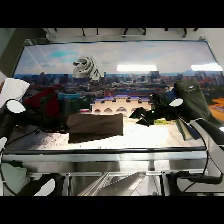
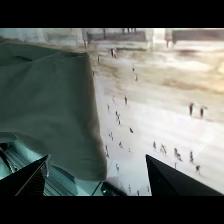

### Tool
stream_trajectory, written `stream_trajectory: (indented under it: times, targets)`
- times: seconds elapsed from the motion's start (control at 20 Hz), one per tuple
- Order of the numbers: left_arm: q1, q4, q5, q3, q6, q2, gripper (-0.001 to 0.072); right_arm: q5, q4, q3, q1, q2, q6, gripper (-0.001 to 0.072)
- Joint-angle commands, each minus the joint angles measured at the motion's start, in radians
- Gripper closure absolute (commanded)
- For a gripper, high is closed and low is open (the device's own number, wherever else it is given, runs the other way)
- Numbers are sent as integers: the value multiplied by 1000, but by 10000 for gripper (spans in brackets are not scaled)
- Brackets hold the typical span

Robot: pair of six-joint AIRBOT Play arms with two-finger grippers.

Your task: Fold the shirts.

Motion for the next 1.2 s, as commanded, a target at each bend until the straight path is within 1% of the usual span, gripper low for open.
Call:
stream_trajectory:
  times: [0.0, 0.25, 0.35, 0.4, 0.45, 0.5, 0.55, 0.65, 0.7, 0.75, 0.8, 0.85, 0.9, 0.95, 1.15]
  targets:
    - [13, 10, -62, 0, -27, 35, 696, 2, 1, 0, 0, -15, 1, 5]
    - [-43, 10, -78, -103, -26, -47, 696, -2, 8, 0, 0, -15, -3, 5]
    - [-35, 11, -79, -136, -26, -77, 695, -2, 8, 0, 1, -15, -4, 5]
    - [-22, 12, -74, -141, -26, -82, 680, -1, 18, 0, 2, -15, -21, 5]
    - [0, 11, -58, -140, -26, -77, 433, -1, 39, 0, 5, -15, -49, 5]
    - [25, 11, -34, -140, -38, -59, 212, -1, 73, 0, 9, -15, -88, 5]
    - [54, 9, -8, -140, -51, -32, 182, -3, 95, 0, 14, -15, -109, 5]
    - [106, 11, -11, -140, -55, 21, 182, -5, 109, 0, 22, -17, -114, 5]
    - [139, 12, -12, -140, -69, 55, 182, -6, 108, 0, 21, -20, -128, 5]
    - [167, 12, 7, -138, -87, 86, 182, -27, 107, 0, 18, -23, -164, 5]
    - [196, 11, 37, -129, -118, 119, 183, -50, 107, 0, 13, -27, -164, 5]
    - [214, 11, 60, -109, -149, 146, 223, -65, 110, 0, 14, -33, -148, 5]
    - [228, 10, 73, -81, -155, 168, 550, -72, 111, 0, 23, -41, -152, 5]
    - [233, 9, 74, -41, -129, 179, 697, -81, 111, 0, 39, -53, -161, 5]
    - [193, 11, 44, 130, -128, 116, 696, -109, 115, 15, 117, -137, -203, 4]
